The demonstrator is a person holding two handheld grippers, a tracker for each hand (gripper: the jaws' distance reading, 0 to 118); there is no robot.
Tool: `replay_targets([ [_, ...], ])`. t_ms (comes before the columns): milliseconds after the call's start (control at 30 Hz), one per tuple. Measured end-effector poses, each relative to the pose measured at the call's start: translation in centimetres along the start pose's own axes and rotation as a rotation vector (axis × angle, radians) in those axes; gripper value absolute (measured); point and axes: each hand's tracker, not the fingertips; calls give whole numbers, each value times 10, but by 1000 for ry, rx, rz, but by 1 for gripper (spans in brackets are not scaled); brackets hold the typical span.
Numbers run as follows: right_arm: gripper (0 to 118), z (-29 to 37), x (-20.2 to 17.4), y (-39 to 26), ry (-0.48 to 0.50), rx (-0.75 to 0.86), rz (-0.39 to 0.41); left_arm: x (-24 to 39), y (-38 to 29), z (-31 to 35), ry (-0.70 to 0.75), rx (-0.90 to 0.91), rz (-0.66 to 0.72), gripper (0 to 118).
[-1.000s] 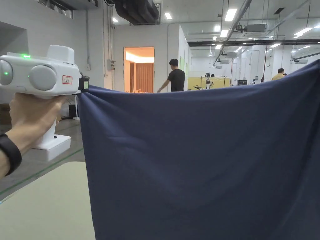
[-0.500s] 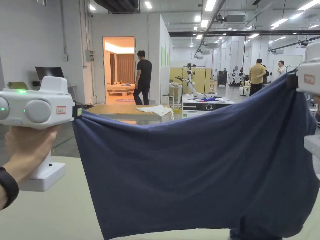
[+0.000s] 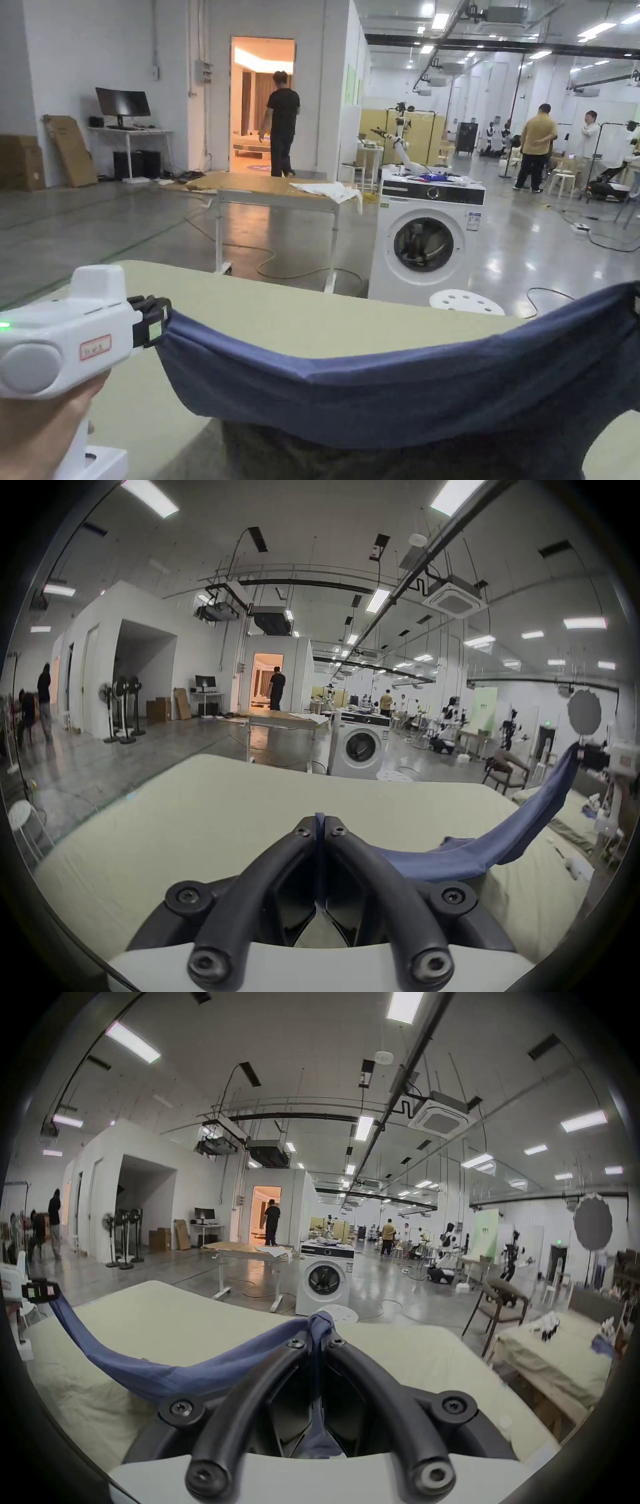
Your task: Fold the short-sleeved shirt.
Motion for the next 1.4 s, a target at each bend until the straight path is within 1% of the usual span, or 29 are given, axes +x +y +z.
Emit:
replay_targets([
  [33, 1, 15, 5, -12, 20, -19, -8, -3, -10, 14, 6, 3, 19, 0],
  [67, 1, 34, 9, -28, 25, -9, -42, -9, -20, 31, 2, -25, 80, 0],
  [100, 1, 52, 11, -43, 27, -22, -47, -13, -31, 48, -10, -6, 133, 0],
  [167, 1, 87, 14, -69, 37, -28, -84, -15, -57, 83, -20, 11, 136, 0],
  [200, 1, 104, 14, -81, 44, -51, -85, -13, -70, 99, -14, 25, 127, 0],
  [233, 1, 122, 11, -94, 23, -72, -101, -13, -84, 114, -17, 52, 127, 0],
  [267, 1, 137, 8, -108, 6, -85, -126, -15, -96, 129, -45, 81, 150, 0],
  [333, 1, 164, 4, -138, 35, -138, -158, -16, -119, 152, -18, 84, 224, 0],
  [367, 1, 176, 0, -153, 30, -171, -177, -14, -130, 159, -9, 70, 232, 0],
  [433, 1, 194, -6, -183, 30, -222, -173, -13, -156, 172, -3, 41, 205, 0],
  [467, 1, 203, -10, -199, 34, -249, -184, -13, -170, 174, 30, -8, 171, 0],
  [500, 1, 209, -13, -215, 46, -295, -198, -16, -182, 173, 48, -44, 176, 0],
  [600, 1, 218, -15, -257, 64, -430, -306, -31, -214, 175, 74, -138, 269, 0],
  [667, 1, 225, -17, -278, 15, -475, -314, -42, -237, 175, 102, -170, 227, 0],
  [700, 1, 223, -7, -294, 8, -496, -329, -44, -244, 176, 95, -185, 226, 0],
  [767, 4, 226, -7, -308, 6, -509, -337, -49, -257, 177, 91, -225, 210, 0],
  [800, 17, 228, -7, -313, -11, -517, -346, -51, -263, 174, 100, -249, 202, 7],
  [833, 37, 229, -9, -317, -13, -527, -350, -55, -267, 170, 91, -273, 209, 15],
  [867, 37, 231, -9, -321, -12, -538, -344, -59, -270, 168, 89, -286, 210, 20],
  [900, 44, 234, -11, -324, -18, -537, -344, -59, -272, 167, 109, -306, 197, 20],
  [933, 63, 237, -11, -326, -23, -539, -340, -60, -274, 166, 137, -307, 173, 39],
  [967, 71, 243, -10, -326, -27, -534, -338, -61, -273, 167, 166, -310, 158, 64],
  [1000, 71, 247, -10, -325, -35, -526, -334, -60, -272, 172, 201, -286, 142, 82],
  [1033, 71, 251, -10, -322, -44, -512, -325, -59, -269, 178, 244, -235, 115, 84],
  [1100, 71, 257, -9, -313, -34, -475, -313, -55, -251, 180, 271, -215, 63, 84],
  [1167, 71, 255, -7, -297, -32, -452, -283, -38, -230, 191, 266, -154, -16, 84],
  [1267, 71, 257, -13, -264, -30, -345, -241, -8, -198, 208, 234, -31, -132, 84],
  [1367, 71, 260, -27, -231, -3, -225, -216, 22, -165, 224, 161, -3, -102, 84],
  [1400, 71, 260, -31, -222, 11, -192, -191, 31, -157, 229, 142, 23, -104, 84],
])
